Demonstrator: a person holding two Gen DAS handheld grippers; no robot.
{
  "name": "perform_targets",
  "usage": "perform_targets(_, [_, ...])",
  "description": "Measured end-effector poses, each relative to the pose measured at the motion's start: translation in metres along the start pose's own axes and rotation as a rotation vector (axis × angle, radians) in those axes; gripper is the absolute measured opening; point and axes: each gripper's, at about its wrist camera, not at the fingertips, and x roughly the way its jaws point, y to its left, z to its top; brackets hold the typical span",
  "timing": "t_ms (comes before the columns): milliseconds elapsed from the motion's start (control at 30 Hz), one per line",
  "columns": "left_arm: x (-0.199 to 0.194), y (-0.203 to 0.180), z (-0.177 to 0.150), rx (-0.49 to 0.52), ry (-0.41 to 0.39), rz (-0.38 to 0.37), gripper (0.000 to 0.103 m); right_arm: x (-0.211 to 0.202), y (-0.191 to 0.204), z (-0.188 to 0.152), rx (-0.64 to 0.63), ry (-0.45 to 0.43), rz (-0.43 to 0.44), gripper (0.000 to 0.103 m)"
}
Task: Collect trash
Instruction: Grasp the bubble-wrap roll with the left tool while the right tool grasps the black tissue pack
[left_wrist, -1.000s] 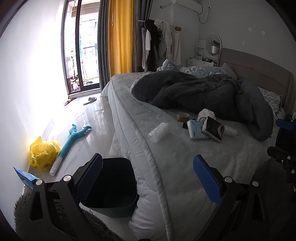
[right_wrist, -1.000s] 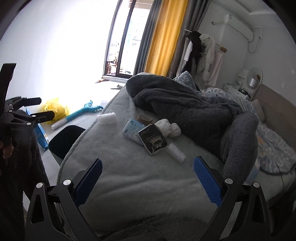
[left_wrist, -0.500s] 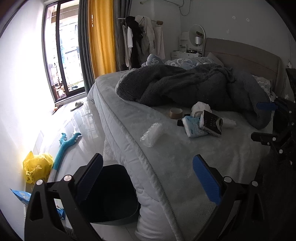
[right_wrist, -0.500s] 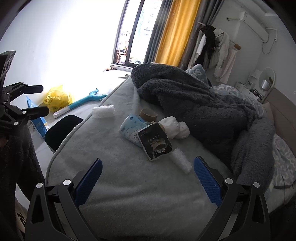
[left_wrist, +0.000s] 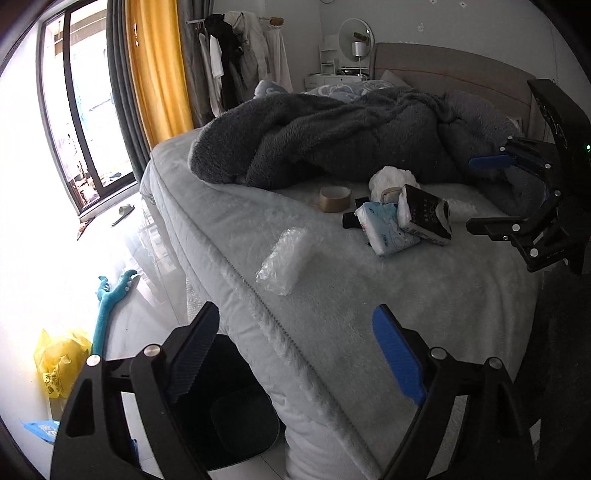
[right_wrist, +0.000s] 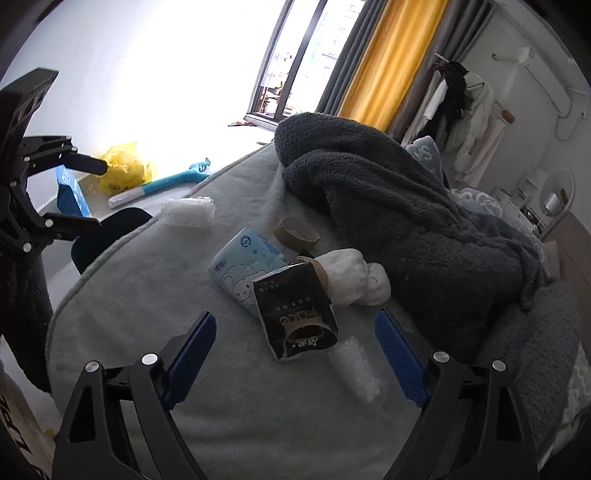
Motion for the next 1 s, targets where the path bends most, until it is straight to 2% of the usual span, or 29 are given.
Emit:
perform_targets(33, [0.004, 0.002, 0.0, 0.0, 0.001, -0.004, 0.086, 0.004, 0.0, 0.0, -0.007, 0.002, 0.004, 0.081])
perform_targets(200, [0.025, 0.012, 0.004, -0.005, 0.005, 0.014, 0.086, 0.025, 0.001, -0.002, -0.048, 0.017, -0.001, 0.08])
perform_targets(533, [0.057, 0.023, 0.018, -0.016, 0.013, -0.067, 0.083, 0.047, -0.003, -0.008, -0.064, 0.053, 0.008, 0.08])
perform_targets(667, [0.07, 0.026, 0.02, -0.03, 0.029, -0.103, 0.078, 0.049, 0.0, -0.009, -0.082, 0.061, 0.01, 0.079])
perform_targets(833, [0.084, 0.028, 0.02, -0.039, 0.051, -0.107, 0.075, 0.058, -0.001, -0.009, -0.076, 0.092, 0.028, 0.07])
perform_targets(900, [0.088, 0.027, 0.021, -0.045, 0.058, -0.13, 0.068, 0.058, -0.001, -0.008, -0.076, 0.096, 0.025, 0.07])
perform_targets(1000, [0.093, 0.027, 0.022, -0.052, 0.063, -0.15, 0.066, 0.062, -0.002, -0.007, -0.067, 0.117, 0.016, 0.066])
